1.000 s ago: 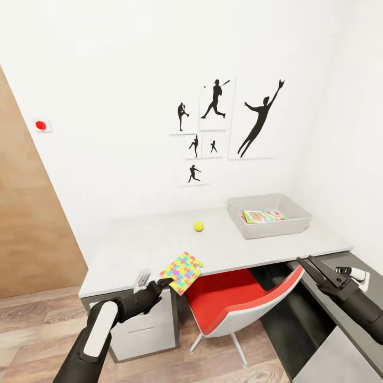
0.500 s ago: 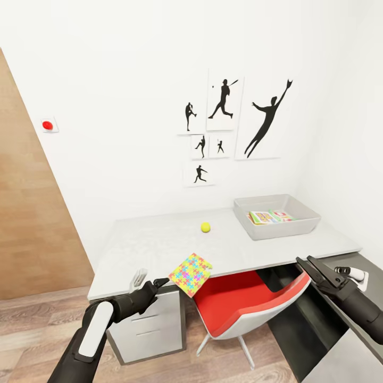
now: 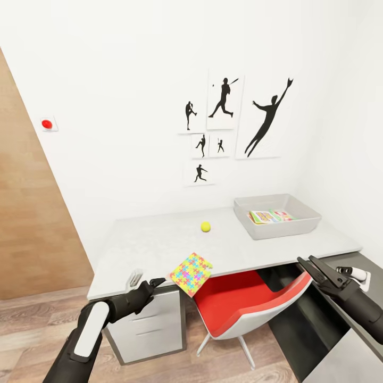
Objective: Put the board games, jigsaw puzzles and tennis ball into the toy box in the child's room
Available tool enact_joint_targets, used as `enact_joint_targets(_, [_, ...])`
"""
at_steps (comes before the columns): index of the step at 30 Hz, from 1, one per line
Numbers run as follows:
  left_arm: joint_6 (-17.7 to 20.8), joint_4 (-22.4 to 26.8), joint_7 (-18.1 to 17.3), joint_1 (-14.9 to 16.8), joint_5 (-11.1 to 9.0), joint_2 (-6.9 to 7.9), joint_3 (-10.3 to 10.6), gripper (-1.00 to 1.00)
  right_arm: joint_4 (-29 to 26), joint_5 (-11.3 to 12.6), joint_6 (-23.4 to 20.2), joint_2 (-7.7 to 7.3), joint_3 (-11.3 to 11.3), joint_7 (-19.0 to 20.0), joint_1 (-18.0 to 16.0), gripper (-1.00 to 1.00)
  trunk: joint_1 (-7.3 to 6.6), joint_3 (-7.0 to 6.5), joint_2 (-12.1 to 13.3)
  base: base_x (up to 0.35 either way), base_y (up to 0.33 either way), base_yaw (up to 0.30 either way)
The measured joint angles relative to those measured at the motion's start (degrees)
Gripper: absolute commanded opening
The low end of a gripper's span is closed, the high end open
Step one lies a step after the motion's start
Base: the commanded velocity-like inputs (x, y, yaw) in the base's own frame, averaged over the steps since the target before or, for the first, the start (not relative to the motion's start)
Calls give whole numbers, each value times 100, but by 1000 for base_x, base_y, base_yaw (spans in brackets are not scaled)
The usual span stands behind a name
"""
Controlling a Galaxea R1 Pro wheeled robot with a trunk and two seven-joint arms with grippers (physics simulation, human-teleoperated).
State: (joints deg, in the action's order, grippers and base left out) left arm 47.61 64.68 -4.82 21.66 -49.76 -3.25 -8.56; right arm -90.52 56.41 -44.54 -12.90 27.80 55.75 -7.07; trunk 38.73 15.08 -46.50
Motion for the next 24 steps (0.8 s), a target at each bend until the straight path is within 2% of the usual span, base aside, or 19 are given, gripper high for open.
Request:
enact_joint_targets(3, [12,0,-5,5,-9,57,-62,100,-1,0,-3,-1,8,4,0,100,66,54,-121,0,0,0])
enact_joint_targets(10, [1,0,-7,9,-21,74,-86,100,6,5,-5,-2,72,34,0,100,220,180,-402,0,0,0])
enact_joint_targets(14, [-7,-12,-22,9,-26,75,-84,100,10,3,1,-3,131,264,0,100,308,252,-562,0,0,0])
enact_joint_targets(17, [-21,-198,-27,15,-17,76,-84,100,32,0,-7,-2,304,486,0,100,374,306,-683,0,0,0])
enact_joint_targets(20, [-15,-596,-46,28,-13,78,-79,100,40,-2,-23,-1,460,629,0,100,440,360,-803,0,0,0])
enact_joint_targets(24, [-6,-799,-197,34,-11,82,-76,100,42,-3,-27,-1,531,693,0,100,528,432,-964,0,0,0])
